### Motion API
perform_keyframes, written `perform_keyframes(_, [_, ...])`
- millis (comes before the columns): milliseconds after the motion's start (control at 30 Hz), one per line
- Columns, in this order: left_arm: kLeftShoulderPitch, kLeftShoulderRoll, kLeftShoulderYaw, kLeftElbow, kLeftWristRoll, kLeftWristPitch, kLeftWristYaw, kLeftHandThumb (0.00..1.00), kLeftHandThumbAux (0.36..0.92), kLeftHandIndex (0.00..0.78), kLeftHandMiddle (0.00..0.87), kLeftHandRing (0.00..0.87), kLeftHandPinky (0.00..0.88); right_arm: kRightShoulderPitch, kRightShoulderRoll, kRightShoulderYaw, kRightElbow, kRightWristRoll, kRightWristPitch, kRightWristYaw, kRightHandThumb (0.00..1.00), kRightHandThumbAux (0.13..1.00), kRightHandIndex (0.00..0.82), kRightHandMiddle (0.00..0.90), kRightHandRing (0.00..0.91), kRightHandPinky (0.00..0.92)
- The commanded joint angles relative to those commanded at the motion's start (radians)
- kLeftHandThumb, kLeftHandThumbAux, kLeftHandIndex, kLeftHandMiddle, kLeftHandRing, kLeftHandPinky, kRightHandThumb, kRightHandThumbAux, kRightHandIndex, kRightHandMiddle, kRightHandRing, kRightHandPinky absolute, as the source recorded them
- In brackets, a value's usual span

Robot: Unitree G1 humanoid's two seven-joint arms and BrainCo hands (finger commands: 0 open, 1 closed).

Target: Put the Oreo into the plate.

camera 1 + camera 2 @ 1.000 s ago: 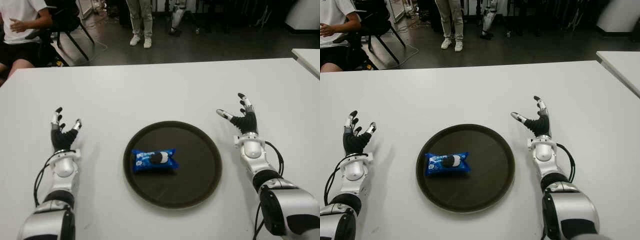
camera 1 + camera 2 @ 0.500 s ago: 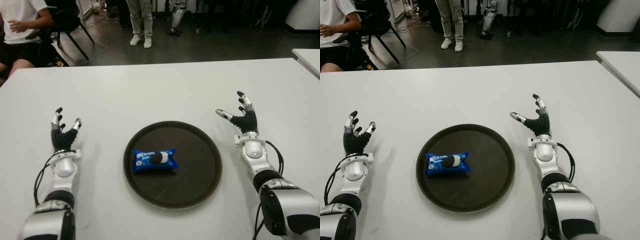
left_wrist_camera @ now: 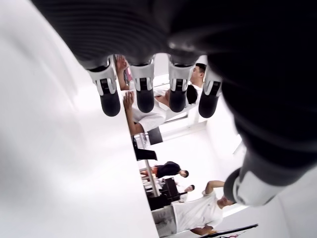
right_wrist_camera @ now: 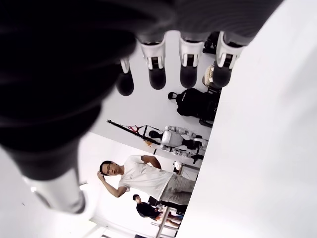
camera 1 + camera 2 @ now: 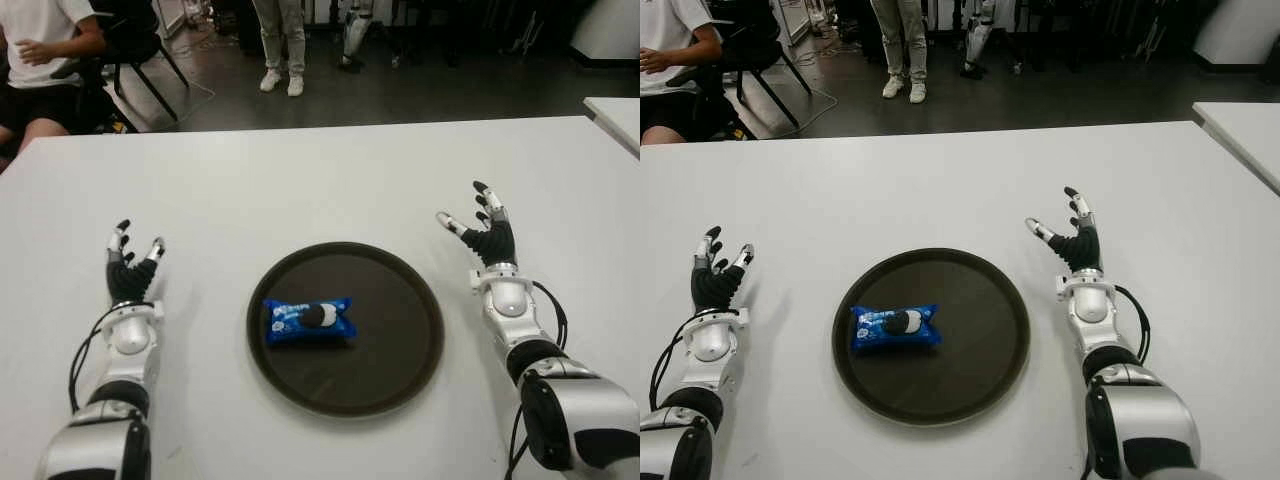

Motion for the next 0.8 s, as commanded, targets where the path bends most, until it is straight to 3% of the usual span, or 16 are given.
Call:
perform_keyframes(200, [0.0, 0.001, 0.004, -0.003, -0.008, 0.008, -0.016, 0.259, 0.594, 0.016, 0.02, 0.0, 0.0, 0.001, -0.002, 0.014, -0.004, -0.013, 0.003, -0.006, 0.264, 0.627, 0.0, 0.0, 0.0, 0.01])
perform_keyframes(800, [0.0, 0.006, -0.002, -0.005, 0.001, 0.015, -0.017, 0.216, 0.586, 0.008, 0.022, 0.0, 0.0, 0.004, -0.011, 0.045, -0.01, -0.048, -0.004, -0.034, 0.302, 0.586, 0.0, 0.0, 0.0, 0.022])
